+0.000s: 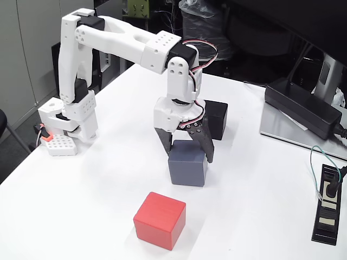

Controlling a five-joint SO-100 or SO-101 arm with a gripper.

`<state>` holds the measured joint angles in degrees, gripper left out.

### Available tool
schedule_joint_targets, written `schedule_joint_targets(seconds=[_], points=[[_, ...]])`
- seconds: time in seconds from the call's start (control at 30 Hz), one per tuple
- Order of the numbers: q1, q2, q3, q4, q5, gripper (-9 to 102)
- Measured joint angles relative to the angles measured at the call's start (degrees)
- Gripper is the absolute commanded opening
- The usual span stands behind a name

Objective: Stack the three blocks in an ordered color.

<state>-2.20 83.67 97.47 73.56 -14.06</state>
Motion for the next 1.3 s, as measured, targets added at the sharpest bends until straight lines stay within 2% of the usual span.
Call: schedule_joint_targets(seconds=[0.3,0.67,0.83,1.3], points=[[2.4,3.5,-3.3,1.1,0.0,-1],[9.6,11.6,-16.6,16.3,-0.3,-1],[14.9,12.1,-19.9,16.7,-0.9,0],[29.6,12.0,-20.0,16.7,-12.4,0]])
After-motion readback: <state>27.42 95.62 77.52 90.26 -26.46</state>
